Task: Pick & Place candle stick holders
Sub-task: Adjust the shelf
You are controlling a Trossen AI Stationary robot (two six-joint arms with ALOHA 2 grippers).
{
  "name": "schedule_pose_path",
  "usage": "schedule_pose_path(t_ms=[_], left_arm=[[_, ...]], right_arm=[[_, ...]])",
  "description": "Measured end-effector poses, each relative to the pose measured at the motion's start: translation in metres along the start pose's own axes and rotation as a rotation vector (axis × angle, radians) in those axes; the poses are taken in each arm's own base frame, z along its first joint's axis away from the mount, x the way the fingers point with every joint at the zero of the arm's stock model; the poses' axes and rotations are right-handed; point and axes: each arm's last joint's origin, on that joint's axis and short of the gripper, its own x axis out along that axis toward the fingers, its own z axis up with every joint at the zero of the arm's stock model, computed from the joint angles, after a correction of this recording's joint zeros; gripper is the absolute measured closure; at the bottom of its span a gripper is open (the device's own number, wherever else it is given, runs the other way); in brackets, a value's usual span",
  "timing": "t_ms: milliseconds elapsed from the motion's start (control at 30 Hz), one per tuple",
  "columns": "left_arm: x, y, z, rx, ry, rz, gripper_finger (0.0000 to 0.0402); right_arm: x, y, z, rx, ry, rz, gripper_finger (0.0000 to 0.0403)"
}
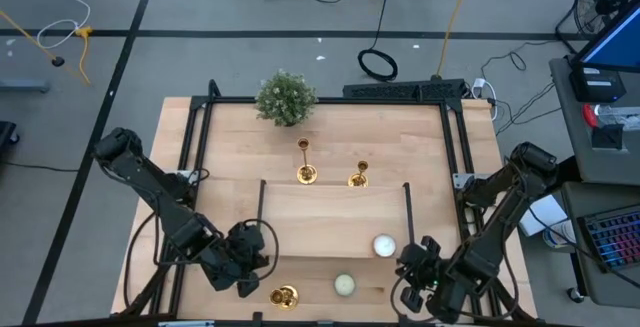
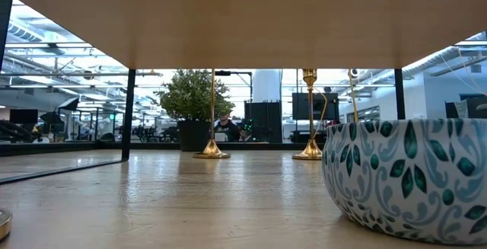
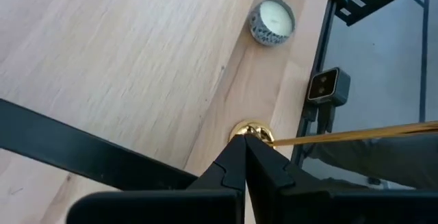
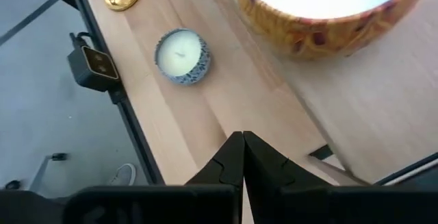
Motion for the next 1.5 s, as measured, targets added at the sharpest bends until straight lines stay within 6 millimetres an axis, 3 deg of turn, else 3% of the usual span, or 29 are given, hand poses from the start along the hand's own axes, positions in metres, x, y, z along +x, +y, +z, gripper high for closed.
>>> schedule_pose_path(t_ms=[767,1500], left_arm=[[0.003,0.006,0.008,0.033,0.002,0.031,0.0394],[0.001,0.003,0.01,0.037,-0.02,-0.007,0.0394]], right_arm=[[0.003,-0.016,0.009,-0.062,-0.003,-0.158,0.0403],[0.006,-0.012,0.014,-0.033,-0.029,-0.118,0.0403]])
